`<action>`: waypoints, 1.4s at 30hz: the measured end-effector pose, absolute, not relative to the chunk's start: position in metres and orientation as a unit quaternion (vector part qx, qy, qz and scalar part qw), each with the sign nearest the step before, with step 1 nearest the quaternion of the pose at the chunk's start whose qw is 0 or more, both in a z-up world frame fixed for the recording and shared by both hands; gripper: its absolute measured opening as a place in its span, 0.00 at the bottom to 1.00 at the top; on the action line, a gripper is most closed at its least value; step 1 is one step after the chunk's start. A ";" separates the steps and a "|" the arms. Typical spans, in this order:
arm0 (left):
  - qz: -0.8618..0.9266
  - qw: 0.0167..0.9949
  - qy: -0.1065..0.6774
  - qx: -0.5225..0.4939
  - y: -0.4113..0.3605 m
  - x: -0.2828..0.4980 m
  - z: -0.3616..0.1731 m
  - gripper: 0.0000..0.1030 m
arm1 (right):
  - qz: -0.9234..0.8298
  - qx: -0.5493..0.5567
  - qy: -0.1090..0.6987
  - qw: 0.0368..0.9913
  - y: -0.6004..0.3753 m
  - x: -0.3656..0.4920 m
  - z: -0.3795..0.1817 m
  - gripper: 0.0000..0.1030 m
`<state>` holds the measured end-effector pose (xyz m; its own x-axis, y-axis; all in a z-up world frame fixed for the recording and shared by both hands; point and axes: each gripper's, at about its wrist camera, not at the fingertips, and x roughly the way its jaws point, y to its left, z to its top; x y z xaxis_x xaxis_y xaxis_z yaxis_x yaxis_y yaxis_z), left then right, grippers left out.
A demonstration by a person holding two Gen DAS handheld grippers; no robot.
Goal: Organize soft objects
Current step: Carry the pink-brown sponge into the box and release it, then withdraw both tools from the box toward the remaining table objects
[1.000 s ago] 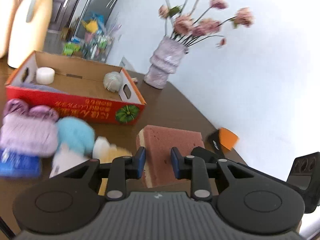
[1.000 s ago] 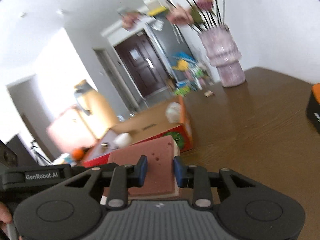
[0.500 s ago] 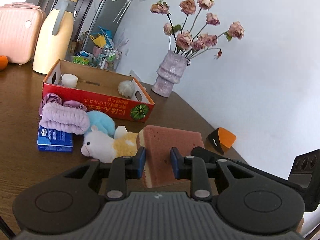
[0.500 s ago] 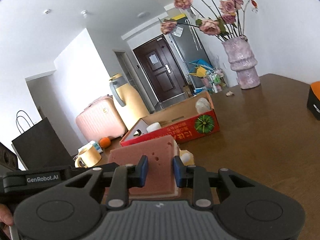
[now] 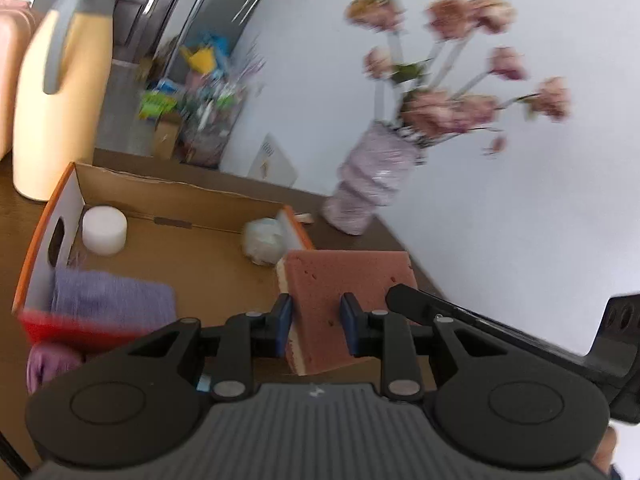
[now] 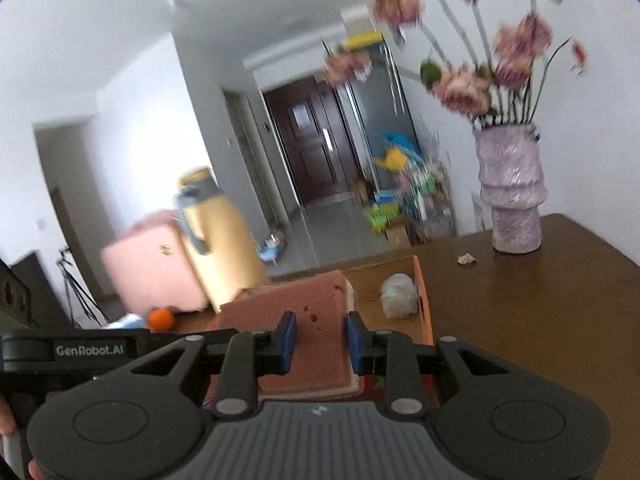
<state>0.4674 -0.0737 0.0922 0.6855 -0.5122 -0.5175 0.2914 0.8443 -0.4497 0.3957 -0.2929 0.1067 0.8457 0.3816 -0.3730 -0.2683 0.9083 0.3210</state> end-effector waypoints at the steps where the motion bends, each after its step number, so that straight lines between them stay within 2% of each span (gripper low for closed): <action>1: -0.214 0.899 0.341 -0.171 -0.074 0.487 0.087 0.25 | 0.170 0.128 0.237 0.948 -0.292 0.420 0.106 0.25; 7: -0.170 0.864 0.431 -0.198 -0.078 0.578 0.030 0.25 | 0.141 0.125 0.358 0.914 -0.279 0.545 0.073 0.25; 13: -0.159 0.848 0.475 -0.172 -0.085 0.597 -0.005 0.25 | 0.111 0.080 0.446 0.884 -0.261 0.588 0.035 0.26; 19: -0.163 0.854 0.471 -0.148 -0.089 0.587 -0.005 0.27 | 0.091 -0.008 0.450 0.888 -0.239 0.580 0.032 0.29; 23: -0.161 0.873 0.445 -0.121 -0.084 0.568 0.025 0.27 | 0.081 -0.026 0.434 0.897 -0.237 0.571 0.047 0.29; 29: -0.107 0.917 0.381 -0.061 -0.052 0.515 0.091 0.42 | 0.088 -0.024 0.392 0.916 -0.250 0.543 0.102 0.38; 31: -0.078 0.931 0.354 -0.044 -0.042 0.495 0.107 0.56 | 0.096 -0.021 0.373 0.923 -0.253 0.526 0.124 0.40; 34: -0.044 0.946 0.319 -0.015 -0.030 0.461 0.127 0.64 | 0.106 -0.012 0.344 0.933 -0.255 0.500 0.148 0.44; 35: -0.037 0.950 0.310 -0.010 -0.027 0.451 0.133 0.66 | 0.113 -0.011 0.330 0.937 -0.254 0.490 0.154 0.49; 37: -0.023 0.960 0.280 0.003 -0.021 0.427 0.142 0.77 | 0.121 -0.015 0.303 0.945 -0.251 0.470 0.162 0.60; 38: -0.016 0.966 0.259 0.010 -0.018 0.416 0.145 0.80 | 0.123 -0.015 0.281 0.952 -0.250 0.458 0.165 0.70; 39: -0.007 0.973 0.229 0.016 -0.016 0.402 0.147 0.86 | 0.126 -0.017 0.256 0.958 -0.248 0.446 0.166 0.77; 40: 0.001 0.979 0.201 0.018 -0.013 0.389 0.148 0.93 | 0.127 -0.024 0.227 0.965 -0.246 0.433 0.166 0.89; 42: 0.014 0.986 0.165 0.029 -0.012 0.369 0.144 0.97 | 0.122 -0.033 0.165 0.978 -0.244 0.407 0.160 0.92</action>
